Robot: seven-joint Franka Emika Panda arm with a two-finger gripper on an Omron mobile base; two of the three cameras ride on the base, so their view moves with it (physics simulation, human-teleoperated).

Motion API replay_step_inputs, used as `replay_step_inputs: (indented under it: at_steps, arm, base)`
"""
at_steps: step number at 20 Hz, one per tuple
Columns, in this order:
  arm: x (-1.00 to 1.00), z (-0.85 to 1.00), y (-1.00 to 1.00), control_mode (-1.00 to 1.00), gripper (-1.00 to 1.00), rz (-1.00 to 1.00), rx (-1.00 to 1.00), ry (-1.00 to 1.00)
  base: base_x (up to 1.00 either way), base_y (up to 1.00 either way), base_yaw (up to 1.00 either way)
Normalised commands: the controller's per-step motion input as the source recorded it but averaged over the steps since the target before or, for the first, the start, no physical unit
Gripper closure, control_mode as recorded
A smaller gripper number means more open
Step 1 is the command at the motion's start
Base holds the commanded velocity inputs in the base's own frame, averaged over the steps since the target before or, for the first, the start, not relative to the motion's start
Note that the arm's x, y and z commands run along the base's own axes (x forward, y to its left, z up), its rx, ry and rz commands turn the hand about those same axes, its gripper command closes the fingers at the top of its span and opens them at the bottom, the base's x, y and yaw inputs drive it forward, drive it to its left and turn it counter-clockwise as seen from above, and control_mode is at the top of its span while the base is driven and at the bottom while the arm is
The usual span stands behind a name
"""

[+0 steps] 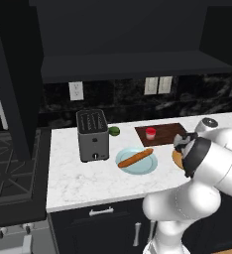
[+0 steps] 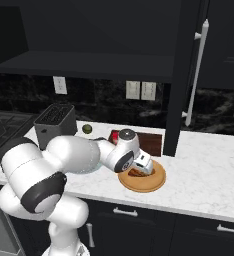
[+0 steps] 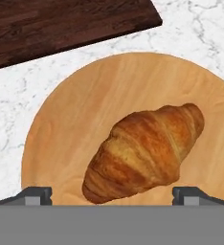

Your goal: From the different types of pastries on the counter, select a croissant and place it on the cutting board. Then retrieve a jar of jam from the cabinet and place it alongside the croissant on the cutting board.

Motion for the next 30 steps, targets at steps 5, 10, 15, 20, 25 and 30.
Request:
replay_step_inputs:
  at_steps: [5, 10, 15, 20, 25, 30]
  arm:
    - [0.24, 0.0, -0.13, -1.0, -1.0, -0.01, 0.01, 0.06]
    - [0.06, -0.01, -0.35, -1.0, -1.0, -0.04, 0.04, 0.02]
    - [-0.01, -0.06, -0.02, -1.0, -1.0, -0.05, 0.0, 0.0]
    - [-0.05, -0.19, 0.0, -1.0, -1.0, -0.07, 0.02, 0.02]
    - [0.1, -0.05, -0.02, -1.0, -1.0, -0.02, 0.01, 0.06]
    - [0.38, 0.0, -0.08, -1.0, -1.0, 0.0, 0.01, 0.05]
  base:
    - [0.0, 0.0, 0.0]
    - [0.0, 0.0, 0.0]
    - [0.0, 0.0, 0.0]
    - [0.0, 0.0, 0.0]
    - [0.0, 0.0, 0.0]
    - [0.0, 0.0, 0.0]
